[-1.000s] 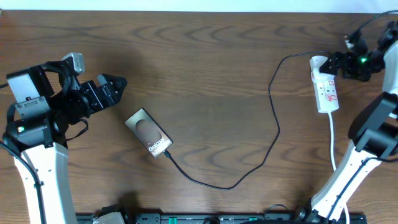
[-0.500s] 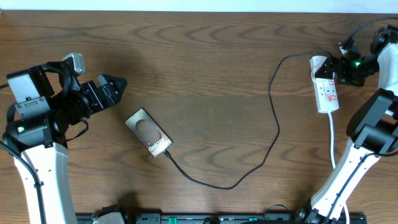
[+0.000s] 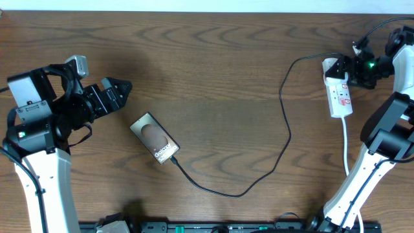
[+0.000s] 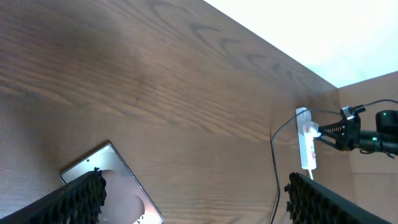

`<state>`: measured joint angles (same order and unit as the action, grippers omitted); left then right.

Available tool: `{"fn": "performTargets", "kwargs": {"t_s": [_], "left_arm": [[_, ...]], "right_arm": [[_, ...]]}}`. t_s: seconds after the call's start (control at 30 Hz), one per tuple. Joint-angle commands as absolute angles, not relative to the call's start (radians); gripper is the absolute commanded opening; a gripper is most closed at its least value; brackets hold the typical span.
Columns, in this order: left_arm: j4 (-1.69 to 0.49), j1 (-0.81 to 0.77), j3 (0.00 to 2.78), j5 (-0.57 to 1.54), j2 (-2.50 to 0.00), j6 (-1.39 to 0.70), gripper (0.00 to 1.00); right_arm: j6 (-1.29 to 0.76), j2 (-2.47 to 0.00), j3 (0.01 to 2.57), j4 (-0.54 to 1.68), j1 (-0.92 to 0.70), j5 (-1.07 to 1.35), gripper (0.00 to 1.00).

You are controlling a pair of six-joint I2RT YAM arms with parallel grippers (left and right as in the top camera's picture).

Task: Plug charger to phone and switch on socket
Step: 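Press the orange switch down with the right gripper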

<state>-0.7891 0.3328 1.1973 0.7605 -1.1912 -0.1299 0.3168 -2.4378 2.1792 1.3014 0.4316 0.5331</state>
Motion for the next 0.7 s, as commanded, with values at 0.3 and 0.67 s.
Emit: {"fn": "performTargets", "kwargs": {"t_s": [0.3,0.67], "left_arm": [[-0.793,0.334,1.199,0.767,-1.195,-0.123,0.92],[-0.809,0.334,1.199,0.766,-1.195,-0.104,0.92]], "right_arm": [[0.303,-2.432,2.151,1.301,0.402,0.582,0.99],[0.303,-2.44,2.15,1.297,0.357,0.575,0.99]]}}
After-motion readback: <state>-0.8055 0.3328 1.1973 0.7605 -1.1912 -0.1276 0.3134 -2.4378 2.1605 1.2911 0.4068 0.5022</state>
